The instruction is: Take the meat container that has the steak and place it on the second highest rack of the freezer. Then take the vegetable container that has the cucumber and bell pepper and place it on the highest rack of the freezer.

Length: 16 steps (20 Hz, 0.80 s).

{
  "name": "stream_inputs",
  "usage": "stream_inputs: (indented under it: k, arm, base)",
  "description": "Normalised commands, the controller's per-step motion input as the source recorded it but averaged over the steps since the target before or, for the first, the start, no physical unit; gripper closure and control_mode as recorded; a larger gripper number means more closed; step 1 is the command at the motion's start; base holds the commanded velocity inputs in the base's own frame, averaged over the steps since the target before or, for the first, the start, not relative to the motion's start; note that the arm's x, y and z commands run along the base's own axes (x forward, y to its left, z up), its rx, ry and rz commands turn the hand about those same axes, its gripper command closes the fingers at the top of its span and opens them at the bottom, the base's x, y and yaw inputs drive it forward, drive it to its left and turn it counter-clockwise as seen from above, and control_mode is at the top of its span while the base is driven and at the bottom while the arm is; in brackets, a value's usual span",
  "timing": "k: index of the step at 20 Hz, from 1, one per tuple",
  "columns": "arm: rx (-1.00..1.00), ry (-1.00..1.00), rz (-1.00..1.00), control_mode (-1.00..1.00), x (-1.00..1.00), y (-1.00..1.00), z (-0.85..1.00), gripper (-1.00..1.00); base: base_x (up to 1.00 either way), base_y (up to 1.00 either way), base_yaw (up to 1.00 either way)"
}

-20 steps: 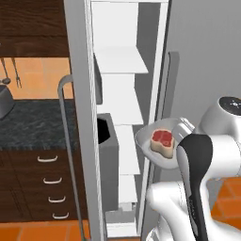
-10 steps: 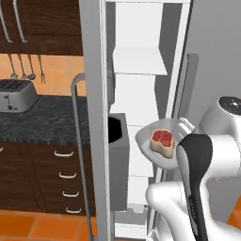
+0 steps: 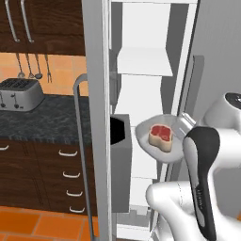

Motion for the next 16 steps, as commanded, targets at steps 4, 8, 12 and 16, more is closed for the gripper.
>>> stream_inputs:
  k: [4, 8, 12, 16]
  arm:
    - [0.15, 0.00, 0.00, -1.00, 0.89, -0.16, 0.00, 1.00]
    - [0.08, 0.01, -0.09, -1.00, 0.64, -0.17, 0.03, 1.00]
    - [0.06, 0.00, -0.11, -1.00, 0.70, -0.01, -0.01, 1.00]
    - [0.00, -0.01, -0.10, -1.00, 0.30, -0.05, -0.01, 1.00]
  base:
    - [0.00, 0.00, 0.00]
    - [0.00, 0.00, 0.00]
    - [0.00, 0.00, 0.00]
    - [0.00, 0.00, 0.00]
